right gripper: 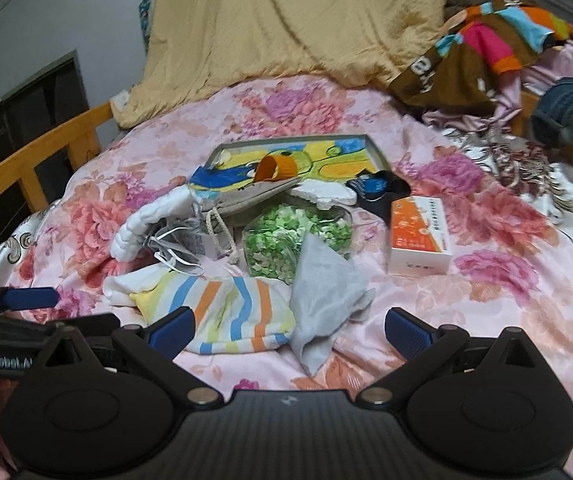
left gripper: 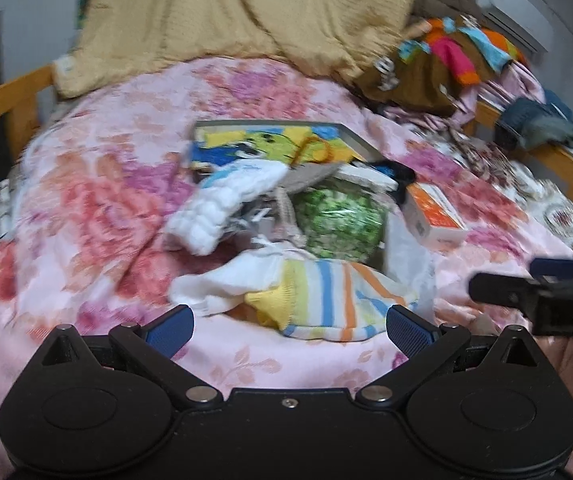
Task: Organize soft objects
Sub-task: 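Grasp the striped yellow-white towel with the left tool while the right tool grasps the grey cloth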
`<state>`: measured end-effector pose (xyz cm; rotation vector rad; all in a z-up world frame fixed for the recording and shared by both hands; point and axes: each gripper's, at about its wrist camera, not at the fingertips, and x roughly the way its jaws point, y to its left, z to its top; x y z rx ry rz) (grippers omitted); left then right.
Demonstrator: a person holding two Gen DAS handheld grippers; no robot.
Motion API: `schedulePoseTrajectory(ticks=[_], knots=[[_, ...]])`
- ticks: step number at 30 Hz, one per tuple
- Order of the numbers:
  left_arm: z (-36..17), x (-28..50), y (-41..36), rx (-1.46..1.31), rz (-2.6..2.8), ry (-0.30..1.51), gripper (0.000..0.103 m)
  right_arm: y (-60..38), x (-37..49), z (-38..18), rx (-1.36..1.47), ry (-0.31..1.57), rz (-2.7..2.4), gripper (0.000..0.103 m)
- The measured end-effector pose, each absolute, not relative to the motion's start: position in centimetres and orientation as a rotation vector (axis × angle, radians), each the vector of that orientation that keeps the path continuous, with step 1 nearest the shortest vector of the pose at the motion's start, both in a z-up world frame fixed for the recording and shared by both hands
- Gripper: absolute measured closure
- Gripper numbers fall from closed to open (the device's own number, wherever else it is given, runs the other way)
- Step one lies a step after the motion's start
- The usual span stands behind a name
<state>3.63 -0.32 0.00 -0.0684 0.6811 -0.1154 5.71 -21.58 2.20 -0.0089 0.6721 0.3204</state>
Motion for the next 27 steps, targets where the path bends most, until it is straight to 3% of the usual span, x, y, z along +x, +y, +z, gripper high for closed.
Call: schedulePoseTrajectory(ticks=[13, 22, 27], knots=[[-2.1, 9.6, -4.2, 0.124, -0.29, 0.827, 0.001, -21.9, 15.7, 1.2, -0.032, 0.834, 0.321, 0.0], [-4.9, 12.4, -3.2, -0.059, -0.22, 0.965, 0.004, -22.2, 20.2, -2.2, 0.068, 0.99, 0.335, 0.001], [-5.4, 13.6, -3.2, -0.139, -0.222, 0.962, 0.008, -22.6, 22.0, -3.9, 0.139, 1.052, 0.322, 0.011]])
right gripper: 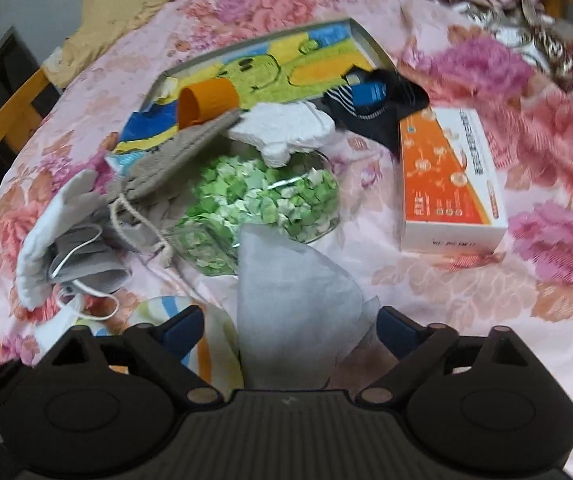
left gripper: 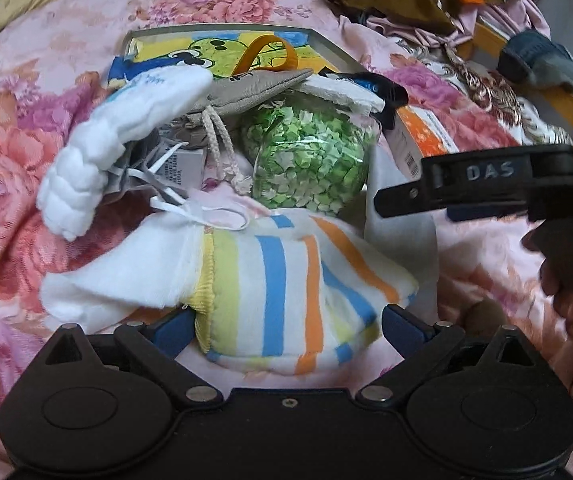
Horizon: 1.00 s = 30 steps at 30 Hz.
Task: Organize soft objects
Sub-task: 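Grasp the striped yellow-white towel with the left tool while the right tool grasps the grey cloth, then carry the striped towel and grey cloth over the cartoon tray with both tools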
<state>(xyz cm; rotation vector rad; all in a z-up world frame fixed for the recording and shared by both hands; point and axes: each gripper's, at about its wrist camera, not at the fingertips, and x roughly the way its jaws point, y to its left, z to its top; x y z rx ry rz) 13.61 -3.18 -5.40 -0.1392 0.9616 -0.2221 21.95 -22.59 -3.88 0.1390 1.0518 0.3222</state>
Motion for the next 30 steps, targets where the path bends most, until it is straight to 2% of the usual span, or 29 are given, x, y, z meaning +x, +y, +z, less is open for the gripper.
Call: schedulePoseTrajectory(ticks=[2, 6, 11, 12, 14, 15, 17, 20, 23, 30], knots=[[-5.7, 13.9, -3.4, -0.158, -0.224, 0.962, 0.013, -22.6, 22.4, -4.3, 0.156, 1.065, 0.327, 0.015], [-6.3, 14.6, -3.4, -0.19, -0.223, 0.961, 0.031, -21.7, 22.6, -5.0, 0.122, 1.084, 0.336, 0.022], [-6.6, 14.6, -2.9, -0.238, -0.216, 0.961, 0.053, -21.2, 22.8, -5.6, 0.098, 1.099, 0.313, 0.045], [-6.6, 14.5, -2.8, -0.244, -0.222, 0.96, 0.061, -21.2, 22.8, -5.7, 0.103, 1.102, 0.311, 0.047], [-6.6, 14.3, -2.8, -0.25, -0.231, 0.956, 0.065, -21.5, 22.8, -5.7, 0.117, 1.104, 0.311, 0.057], [-6.6, 14.1, -2.8, -0.251, -0.234, 0.949, 0.07, -21.6, 22.7, -5.7, 0.122, 1.103, 0.311, 0.061], [-6.5, 13.8, -2.9, -0.254, -0.249, 0.934, 0.073, -21.8, 22.5, -5.6, 0.124, 1.094, 0.303, 0.076], [-6.2, 13.3, -3.0, -0.271, -0.285, 0.902, 0.075, -22.1, 22.2, -5.3, 0.144, 1.077, 0.302, 0.085], [-5.7, 12.6, -3.0, -0.289, -0.335, 0.866, 0.076, -22.6, 21.9, -4.7, 0.167, 1.046, 0.299, 0.089], [-4.2, 11.2, -3.4, -0.296, -0.443, 0.754, 0.077, -24.6, 20.3, -1.8, 0.257, 0.903, 0.32, 0.091]])
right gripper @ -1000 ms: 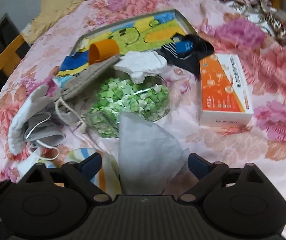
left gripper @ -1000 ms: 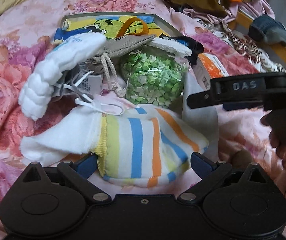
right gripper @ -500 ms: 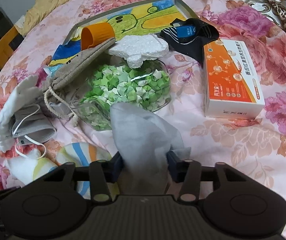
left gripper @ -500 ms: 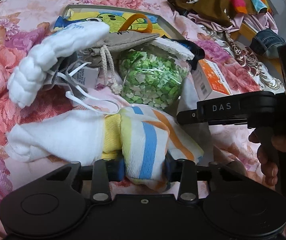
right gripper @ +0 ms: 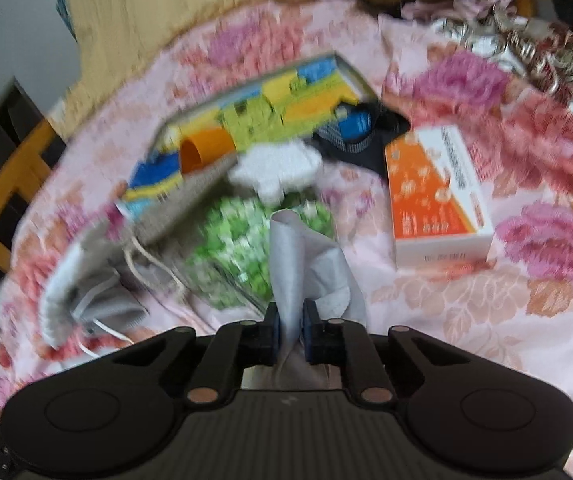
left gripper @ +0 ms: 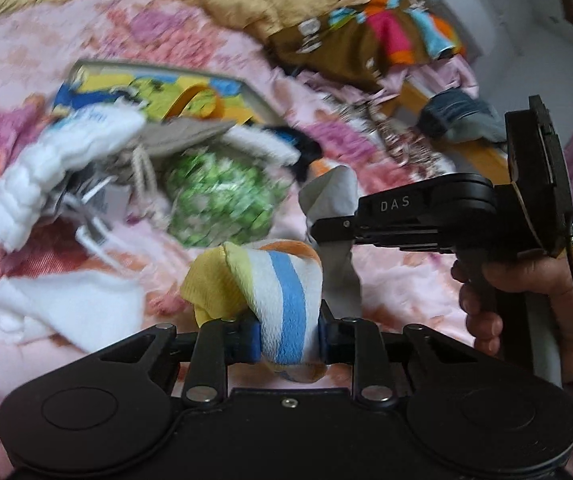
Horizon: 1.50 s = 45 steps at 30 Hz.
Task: Organize soft objects
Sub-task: 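Carry the striped towel and grey cloth over the cartoon tray with both tools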
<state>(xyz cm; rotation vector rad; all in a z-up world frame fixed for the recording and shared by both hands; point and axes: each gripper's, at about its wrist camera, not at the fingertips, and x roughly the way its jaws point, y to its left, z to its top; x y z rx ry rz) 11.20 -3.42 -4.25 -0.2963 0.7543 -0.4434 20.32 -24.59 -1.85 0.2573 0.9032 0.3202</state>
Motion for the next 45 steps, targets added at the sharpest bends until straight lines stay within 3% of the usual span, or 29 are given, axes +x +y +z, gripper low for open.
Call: schedulePoseTrajectory(ticks=[10, 24, 34, 45], knots=[[0.8, 12.0, -3.0, -0.261, -0.527, 0.641, 0.078, -25.8, 19.2, 2.3, 0.243, 0.612, 0.343, 0.091], [6.6, 21.5, 0.1, -0.257, -0.462, 0.474, 0.078, -22.6, 28.3, 4.0, 0.247, 0.563, 0.38, 0.09], [5.0, 30.8, 4.8, -0.287, -0.254, 0.407, 0.077, -17.8, 35.8, 3.5, 0.221, 0.518, 0.404, 0.09], [-2.0, 37.3, 9.3, -0.388, -0.158, 0.524, 0.077, -13.6, 40.1, 0.6, 0.06, 0.523, 0.372, 0.09]])
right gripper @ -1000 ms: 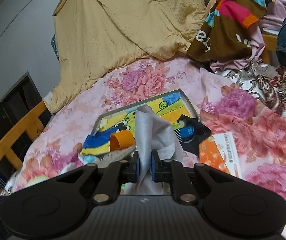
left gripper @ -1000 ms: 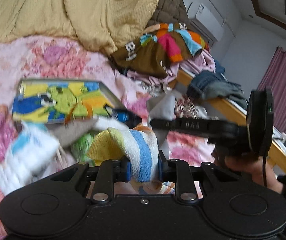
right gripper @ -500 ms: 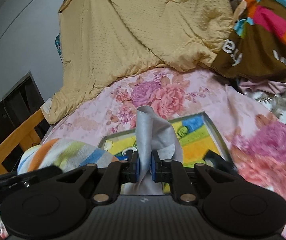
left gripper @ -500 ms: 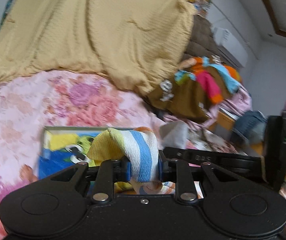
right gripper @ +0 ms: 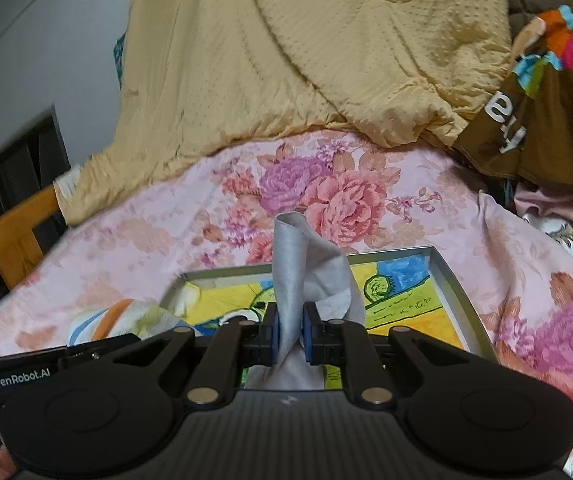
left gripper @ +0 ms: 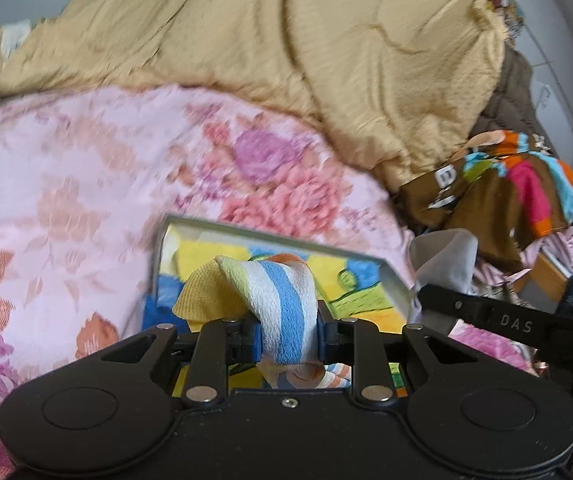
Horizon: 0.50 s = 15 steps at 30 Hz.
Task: Organize soft objects
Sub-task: 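Carry the striped towel and grey cloth over the cartoon tray with both tools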
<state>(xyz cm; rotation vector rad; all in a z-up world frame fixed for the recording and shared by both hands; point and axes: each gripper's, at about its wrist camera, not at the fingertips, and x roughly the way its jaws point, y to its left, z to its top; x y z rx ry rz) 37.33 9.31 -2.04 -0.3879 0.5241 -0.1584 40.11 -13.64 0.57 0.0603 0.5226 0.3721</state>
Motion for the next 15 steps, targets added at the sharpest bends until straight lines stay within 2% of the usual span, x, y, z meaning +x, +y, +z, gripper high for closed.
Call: schedulePoseTrajectory(ticks=[13, 15], knots=[[-6.0, 39.5, 10.3, -0.37, -0.13, 0.666, 0.076, -9.5, 42.6, -3.6, -0.103, 0.611, 0.379, 0.089], [-6.2, 39.6, 10.3, -0.365, -0.126, 0.678, 0.076, -9.3, 42.7, -4.1, -0.105, 0.628, 0.38, 0.086]])
